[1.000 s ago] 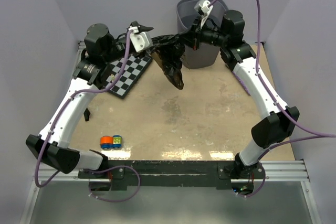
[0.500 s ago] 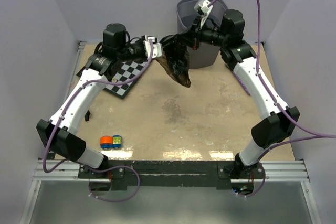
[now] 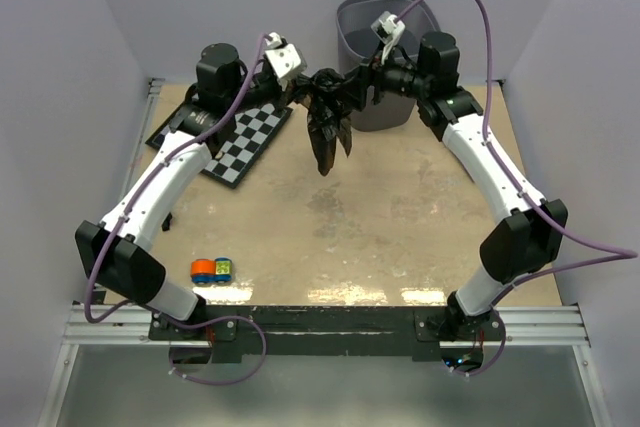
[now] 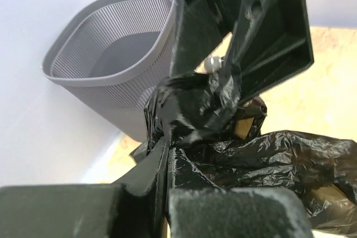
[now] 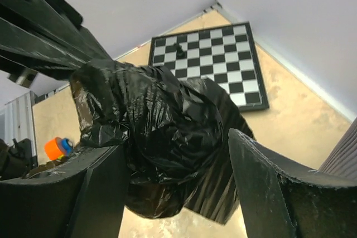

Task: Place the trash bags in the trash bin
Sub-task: Unfold the trash bag at the center of the board.

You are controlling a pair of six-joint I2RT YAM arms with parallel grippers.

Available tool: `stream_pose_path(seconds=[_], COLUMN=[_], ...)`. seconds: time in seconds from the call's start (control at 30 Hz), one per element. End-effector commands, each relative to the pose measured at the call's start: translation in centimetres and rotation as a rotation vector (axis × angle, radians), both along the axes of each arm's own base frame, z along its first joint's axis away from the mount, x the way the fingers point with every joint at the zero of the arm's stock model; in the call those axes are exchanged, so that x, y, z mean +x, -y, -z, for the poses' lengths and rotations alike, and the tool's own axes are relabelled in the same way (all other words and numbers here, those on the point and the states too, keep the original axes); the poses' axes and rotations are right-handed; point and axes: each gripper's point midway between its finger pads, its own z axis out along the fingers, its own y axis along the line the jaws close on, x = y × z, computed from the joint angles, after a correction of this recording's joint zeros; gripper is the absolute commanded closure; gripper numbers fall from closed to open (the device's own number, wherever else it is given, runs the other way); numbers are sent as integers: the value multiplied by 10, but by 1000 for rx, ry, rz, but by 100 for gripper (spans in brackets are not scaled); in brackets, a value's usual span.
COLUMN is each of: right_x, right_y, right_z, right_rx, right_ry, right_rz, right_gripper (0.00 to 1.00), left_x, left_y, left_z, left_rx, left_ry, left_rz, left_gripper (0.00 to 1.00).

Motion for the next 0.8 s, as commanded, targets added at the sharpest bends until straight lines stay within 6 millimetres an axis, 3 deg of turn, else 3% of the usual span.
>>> stream_pose_path(seconds=[0.0,0.1,0.13,0.2,0.27,0.4,0.47,0.6,0.77], right_x=[-16,-20,-23,-30,-33,-14,0,25,32], right_y=[8,7,6,3,1,15,29,59,70], right_z=[-26,-24,-24,-19,-12,-4,-11,-38,-68], right_rx=[48,48,48,51,48,-2,-7,2,-42], right_ry=[40,30,29,14,-1,19,40,104,226], right_rz=[24,5,-14,-56,-74,17,86,189,218], right_gripper=[28,28,34,47,69,100,100,100,100], left_x=[-12,-8,-8,-8,-8,-10,-11,-19,-14], left_y=[-4,-7,-9,-12,-16,-23,-26,-31,-45], left_z=[-39,-36,-38,-44,-47,-45,-40,-4,20], left_rx=[-135,-132,-137,-156,-166,-143,-105,51,191], left_ry=[25,17,23,54,66,84,108,116,163], left_rz=[-29,-61,-72,-89,-106,-131,-132,-102,-136], left_gripper=[100,100,100,100,100,100,100,100,100])
